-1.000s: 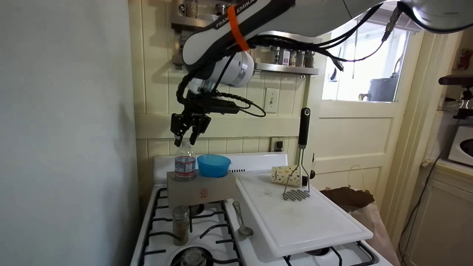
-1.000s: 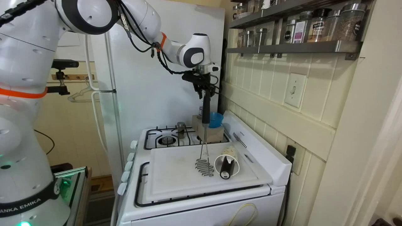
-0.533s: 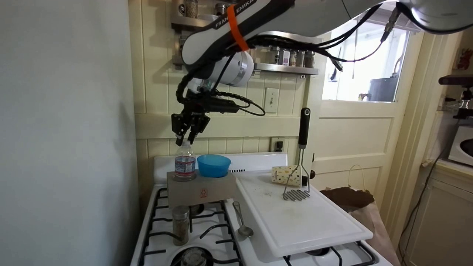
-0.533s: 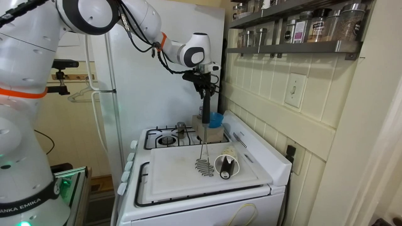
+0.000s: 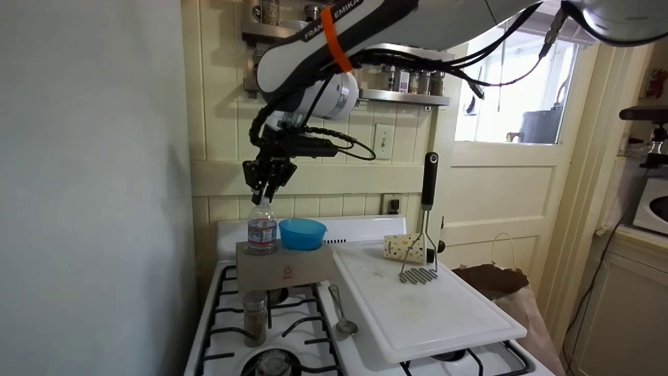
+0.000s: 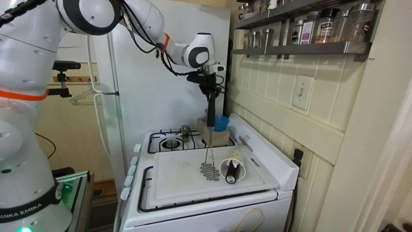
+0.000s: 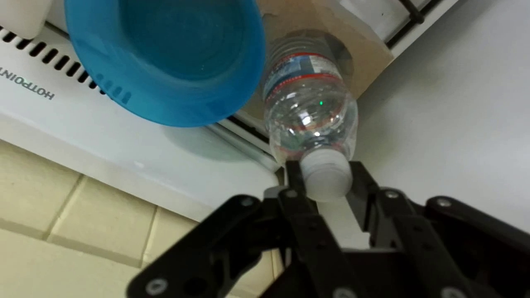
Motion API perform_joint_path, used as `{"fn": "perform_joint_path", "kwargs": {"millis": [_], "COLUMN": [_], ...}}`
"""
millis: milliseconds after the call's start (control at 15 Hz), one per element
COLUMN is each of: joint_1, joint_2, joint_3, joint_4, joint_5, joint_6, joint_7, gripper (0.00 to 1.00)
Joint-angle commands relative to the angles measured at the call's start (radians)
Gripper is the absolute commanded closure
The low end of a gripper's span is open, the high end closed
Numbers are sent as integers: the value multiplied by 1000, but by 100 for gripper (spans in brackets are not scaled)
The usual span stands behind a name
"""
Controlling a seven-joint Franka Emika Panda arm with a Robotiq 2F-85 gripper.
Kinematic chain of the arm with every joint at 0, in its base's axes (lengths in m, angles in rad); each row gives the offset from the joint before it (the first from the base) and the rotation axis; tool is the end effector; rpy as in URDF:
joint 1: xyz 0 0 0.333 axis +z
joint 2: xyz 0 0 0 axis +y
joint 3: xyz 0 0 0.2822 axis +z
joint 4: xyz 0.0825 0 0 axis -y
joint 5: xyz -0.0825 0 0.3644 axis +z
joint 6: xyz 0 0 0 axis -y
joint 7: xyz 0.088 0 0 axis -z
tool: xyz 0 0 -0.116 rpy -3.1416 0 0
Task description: Take the water bottle out of the box.
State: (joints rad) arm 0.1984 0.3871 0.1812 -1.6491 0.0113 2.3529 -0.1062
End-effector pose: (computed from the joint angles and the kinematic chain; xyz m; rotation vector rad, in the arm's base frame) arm 0.6223 0.2346 0.3942 -2.9110 -0.6738 -0.4665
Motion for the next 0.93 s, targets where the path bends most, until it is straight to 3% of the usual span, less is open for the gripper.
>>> {"fn": "perform_joint_path", "kwargs": {"millis": [0, 400, 867], "joint_1": [22, 32, 48], "joint_2": [-58, -97, -47], "joint_3": [-10, -10, -4], "joint_4": [-26, -34, -8], "joint_5": [-39, -81, -104], "joint_6": [-24, -46, -160], "joint_7": [48, 77, 83], "gripper": [92, 92, 92]}}
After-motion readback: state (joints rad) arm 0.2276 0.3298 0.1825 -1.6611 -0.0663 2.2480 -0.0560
